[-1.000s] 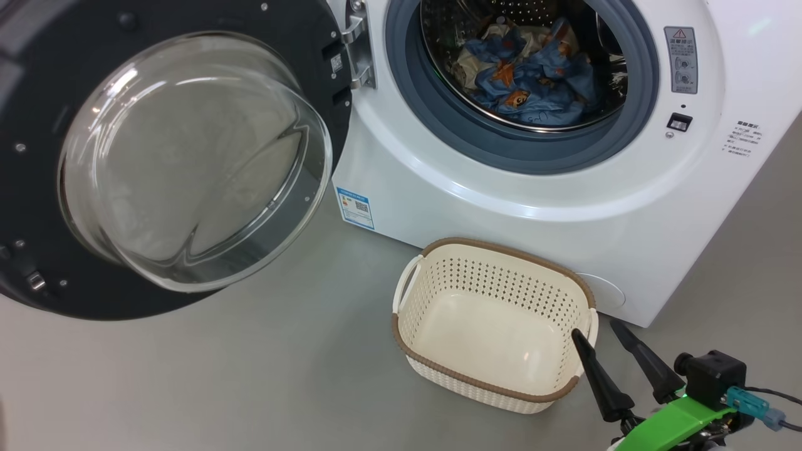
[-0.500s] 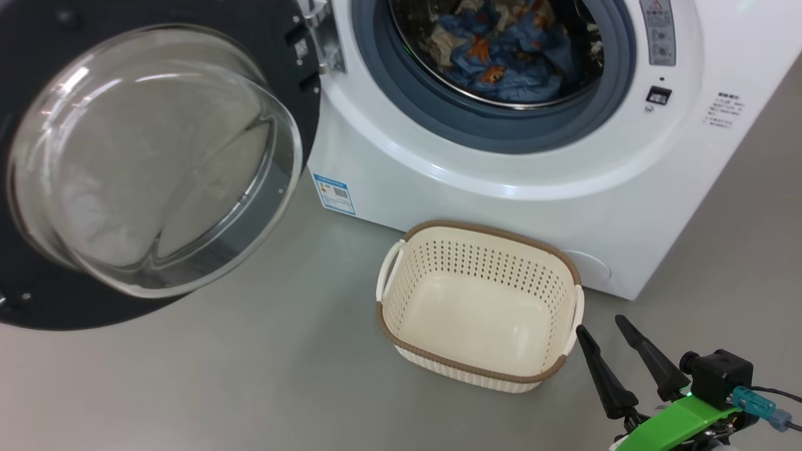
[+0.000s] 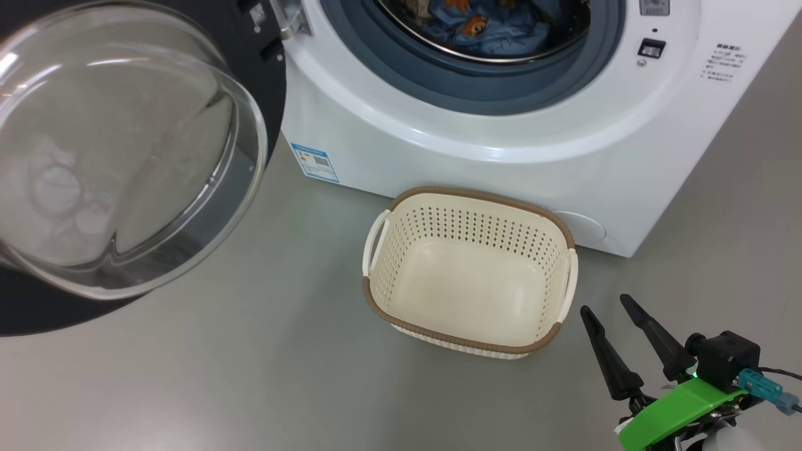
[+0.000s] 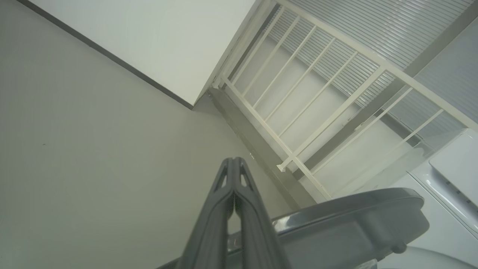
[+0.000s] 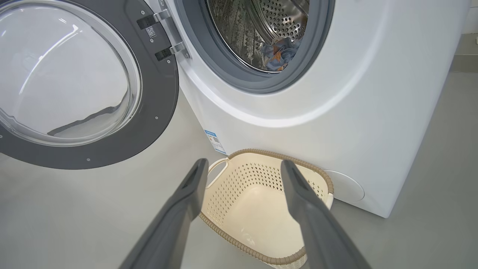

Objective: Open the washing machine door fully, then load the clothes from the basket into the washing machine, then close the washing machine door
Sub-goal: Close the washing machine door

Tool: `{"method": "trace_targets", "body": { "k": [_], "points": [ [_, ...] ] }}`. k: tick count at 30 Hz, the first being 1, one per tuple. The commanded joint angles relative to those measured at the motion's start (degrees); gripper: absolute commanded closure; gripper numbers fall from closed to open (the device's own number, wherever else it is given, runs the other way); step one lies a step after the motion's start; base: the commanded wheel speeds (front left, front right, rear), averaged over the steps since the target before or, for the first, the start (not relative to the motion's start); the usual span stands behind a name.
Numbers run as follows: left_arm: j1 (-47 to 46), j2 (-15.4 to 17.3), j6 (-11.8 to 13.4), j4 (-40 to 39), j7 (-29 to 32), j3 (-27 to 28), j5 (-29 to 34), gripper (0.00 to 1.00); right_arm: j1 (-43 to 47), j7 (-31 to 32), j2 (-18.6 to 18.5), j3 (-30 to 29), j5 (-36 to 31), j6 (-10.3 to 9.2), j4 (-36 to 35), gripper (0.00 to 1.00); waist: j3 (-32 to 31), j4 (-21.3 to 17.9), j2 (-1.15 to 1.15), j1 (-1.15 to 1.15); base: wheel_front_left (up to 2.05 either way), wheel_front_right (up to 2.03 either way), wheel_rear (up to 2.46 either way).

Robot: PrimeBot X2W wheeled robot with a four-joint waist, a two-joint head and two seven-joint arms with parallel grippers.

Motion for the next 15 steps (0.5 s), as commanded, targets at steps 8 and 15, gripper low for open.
{"method": "trace_targets", "body": {
  "k": [8,15],
  "points": [
    [-2.94,5.61,-0.15,4.15,9.66,0.11,-6.41,1.00,-1.12,-0.44,-0.65,1.41,-0.90,0.10,-1.15,0.00,1.29,-0.95,0.00,0.00,0.00,0.00,0.00],
    [-2.88,5.96,-0.15,6.32,14.33,-1.22,-8.21,1.00,-1.21,-0.44,-0.67,1.65,-0.78,0.10,-1.00,0.00,1.22,-1.21,0.00,0.00,0.00,0.00,0.00]
  ]
}}
